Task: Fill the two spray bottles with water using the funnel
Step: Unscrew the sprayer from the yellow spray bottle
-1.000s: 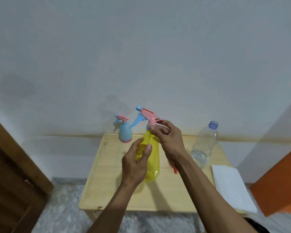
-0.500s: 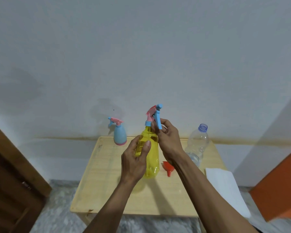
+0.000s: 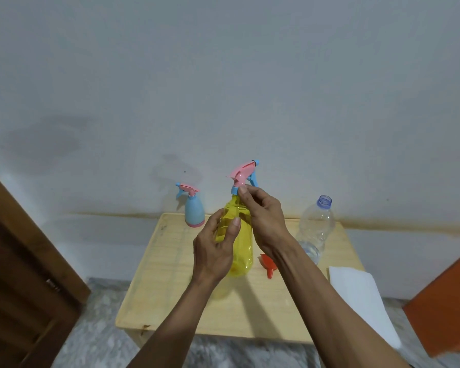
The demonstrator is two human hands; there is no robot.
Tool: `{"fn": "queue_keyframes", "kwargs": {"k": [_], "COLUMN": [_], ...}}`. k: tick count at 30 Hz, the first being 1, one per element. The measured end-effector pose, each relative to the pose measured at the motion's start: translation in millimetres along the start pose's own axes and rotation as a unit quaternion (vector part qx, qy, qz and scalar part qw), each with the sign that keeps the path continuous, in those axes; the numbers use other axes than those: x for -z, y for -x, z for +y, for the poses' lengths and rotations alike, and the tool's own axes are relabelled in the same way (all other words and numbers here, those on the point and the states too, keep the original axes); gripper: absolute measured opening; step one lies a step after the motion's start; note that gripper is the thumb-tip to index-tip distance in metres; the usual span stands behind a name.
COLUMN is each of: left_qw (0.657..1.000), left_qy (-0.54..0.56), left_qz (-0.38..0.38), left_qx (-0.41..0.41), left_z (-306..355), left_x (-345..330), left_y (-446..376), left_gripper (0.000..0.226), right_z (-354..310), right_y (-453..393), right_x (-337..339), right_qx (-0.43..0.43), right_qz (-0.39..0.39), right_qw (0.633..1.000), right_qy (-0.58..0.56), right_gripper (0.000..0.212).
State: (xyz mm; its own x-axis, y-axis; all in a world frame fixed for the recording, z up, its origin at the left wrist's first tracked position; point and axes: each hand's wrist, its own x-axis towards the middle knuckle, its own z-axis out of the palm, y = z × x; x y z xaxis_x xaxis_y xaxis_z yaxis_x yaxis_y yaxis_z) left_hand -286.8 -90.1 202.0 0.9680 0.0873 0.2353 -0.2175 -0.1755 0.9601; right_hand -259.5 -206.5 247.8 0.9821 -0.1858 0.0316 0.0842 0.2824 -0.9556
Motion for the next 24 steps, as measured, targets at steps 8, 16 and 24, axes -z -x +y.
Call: {"fn": "queue_keyframes", "kwargs": {"k": [8, 16, 24], "left_qw": [0.999, 0.999, 0.999], "left_qy": [-0.033, -0.046, -0.049], "left_qz": [0.008, 0.002, 0.005], "left_qx": [-0.008, -0.01, -0.008], "left_z": [2, -1, -15], "left_x": [0, 2, 18], "left_y": [-3, -2, -5], "left_gripper": [0.043, 0.057, 0.045], "right_z": [-10, -11, -20], "right_y": [-3, -5, -6], "right_x": [0, -6, -17], "right_qx": [0.015, 0.055, 0.083], "right_qz": [-0.002, 0.042, 0.087], "right_qw": [0.995, 0.984, 0.978], "right_qy": [0.097, 0.163, 0.171], "right_gripper": [0.035, 0.029, 0.009]}}
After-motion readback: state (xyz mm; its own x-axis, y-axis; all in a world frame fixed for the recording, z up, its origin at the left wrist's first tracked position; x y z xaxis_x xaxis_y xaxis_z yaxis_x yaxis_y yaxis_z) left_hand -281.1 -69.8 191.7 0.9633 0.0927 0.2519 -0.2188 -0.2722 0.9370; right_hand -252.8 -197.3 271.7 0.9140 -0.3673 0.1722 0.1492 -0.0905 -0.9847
